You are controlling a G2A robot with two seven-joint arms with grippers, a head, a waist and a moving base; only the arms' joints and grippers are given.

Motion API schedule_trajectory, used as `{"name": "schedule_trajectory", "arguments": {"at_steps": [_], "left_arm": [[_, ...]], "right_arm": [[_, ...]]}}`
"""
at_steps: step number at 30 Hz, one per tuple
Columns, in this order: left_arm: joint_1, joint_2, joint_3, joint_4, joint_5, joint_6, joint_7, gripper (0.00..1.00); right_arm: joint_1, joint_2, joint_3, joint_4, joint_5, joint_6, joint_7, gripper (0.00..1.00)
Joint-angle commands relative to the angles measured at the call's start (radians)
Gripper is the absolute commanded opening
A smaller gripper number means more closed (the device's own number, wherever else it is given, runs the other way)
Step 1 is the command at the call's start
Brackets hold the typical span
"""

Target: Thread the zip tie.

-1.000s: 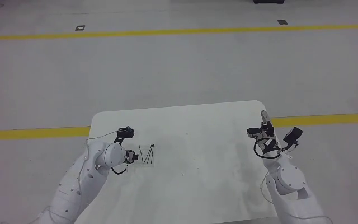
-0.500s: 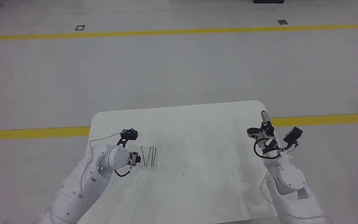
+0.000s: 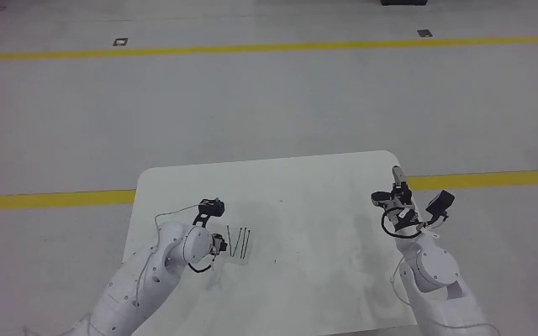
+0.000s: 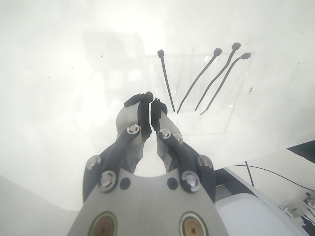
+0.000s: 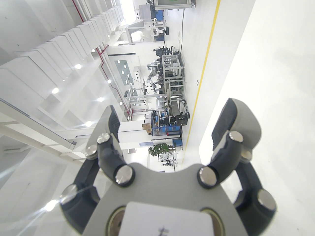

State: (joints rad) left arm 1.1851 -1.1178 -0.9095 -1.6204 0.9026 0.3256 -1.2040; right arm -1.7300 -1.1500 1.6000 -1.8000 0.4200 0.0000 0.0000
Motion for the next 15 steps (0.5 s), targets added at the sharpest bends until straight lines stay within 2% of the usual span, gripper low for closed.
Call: {"name": "schedule_trajectory", "arguments": {"at_steps": [1,7,10,15], "left_arm": [[0.0,0.0,-0.001,0.0,0.0,-0.001,0.0,0.0],[0.0,0.0,-0.001,0.0,0.0,-0.001,0.0,0.0],[0.013,-0.004,-0.012,0.007,-0.03,0.014,0.058,0.0],[0.035,-0.031,-0.027,0.009,-0.044,0.014,0.111,0.0]], "right_arm": [[0.0,0.0,0.0,0.0,0.0,0.0,0.0,1.0],[0.0,0.0,0.0,0.0,0.0,0.0,0.0,1.0],[0.0,0.0,0.0,0.0,0.0,0.0,0.0,1.0],[0.0,0.0,0.0,0.0,0.0,0.0,0.0,1.0]]}}
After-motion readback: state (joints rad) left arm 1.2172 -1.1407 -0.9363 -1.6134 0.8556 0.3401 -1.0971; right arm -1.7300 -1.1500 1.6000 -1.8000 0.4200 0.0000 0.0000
